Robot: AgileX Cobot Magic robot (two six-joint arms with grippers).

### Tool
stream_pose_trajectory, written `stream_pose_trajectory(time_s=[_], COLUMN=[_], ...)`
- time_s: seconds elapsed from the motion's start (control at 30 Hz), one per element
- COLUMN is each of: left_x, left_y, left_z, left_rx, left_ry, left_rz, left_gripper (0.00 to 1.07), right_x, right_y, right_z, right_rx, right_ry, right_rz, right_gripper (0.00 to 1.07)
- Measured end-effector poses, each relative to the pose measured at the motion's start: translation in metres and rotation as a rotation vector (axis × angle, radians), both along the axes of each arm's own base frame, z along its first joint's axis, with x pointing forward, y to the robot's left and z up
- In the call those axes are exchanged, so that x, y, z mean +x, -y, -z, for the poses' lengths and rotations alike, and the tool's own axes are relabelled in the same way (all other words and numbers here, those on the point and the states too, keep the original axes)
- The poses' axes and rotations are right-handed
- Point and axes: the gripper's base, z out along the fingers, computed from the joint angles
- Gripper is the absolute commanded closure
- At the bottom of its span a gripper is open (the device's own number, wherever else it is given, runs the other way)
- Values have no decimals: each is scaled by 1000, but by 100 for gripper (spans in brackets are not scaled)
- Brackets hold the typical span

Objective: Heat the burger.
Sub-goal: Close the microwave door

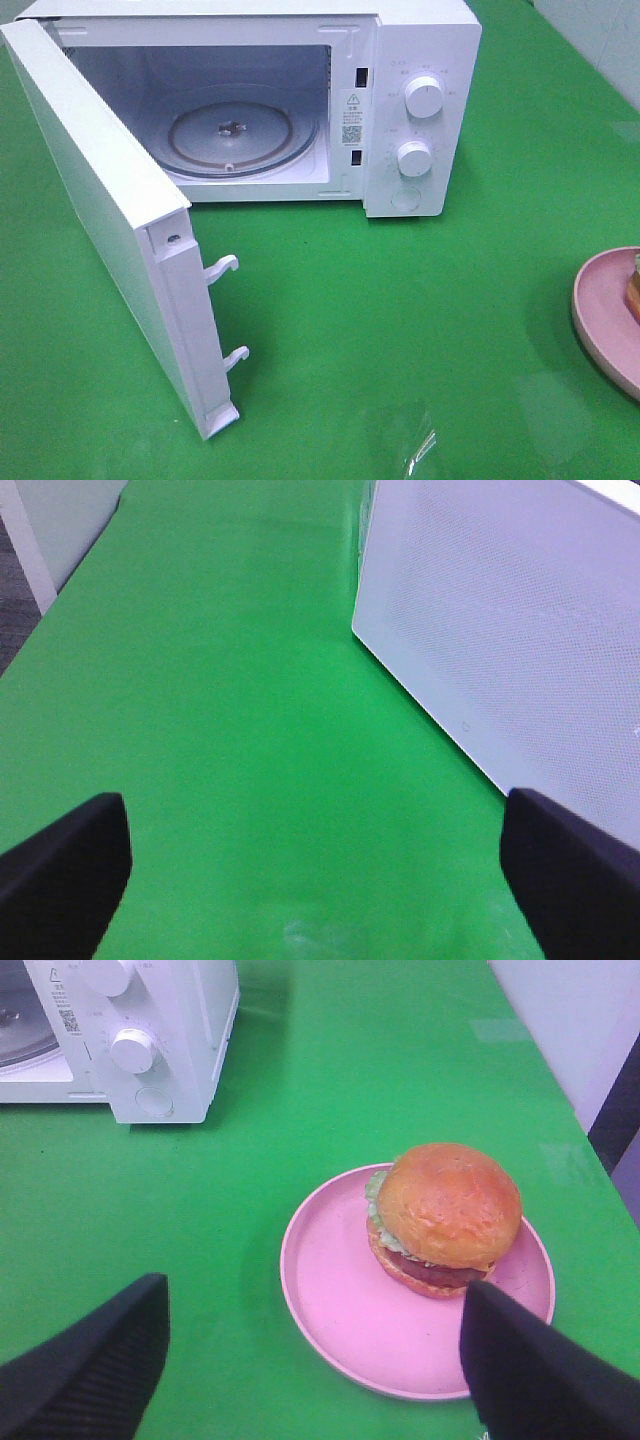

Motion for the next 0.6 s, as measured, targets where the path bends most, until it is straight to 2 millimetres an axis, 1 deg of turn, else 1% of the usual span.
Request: stream_pose_trajectory(time_s=[0.6], left_x=[0], left_y=[0], left_z=[0], left_rx=[0], left_ry=[0], left_rz=[0], left_gripper=[15], right_x=[0], right_y=[0], right_z=[0], right_rx=[0], right_ry=[1], right_rz=[0], right_gripper=[31])
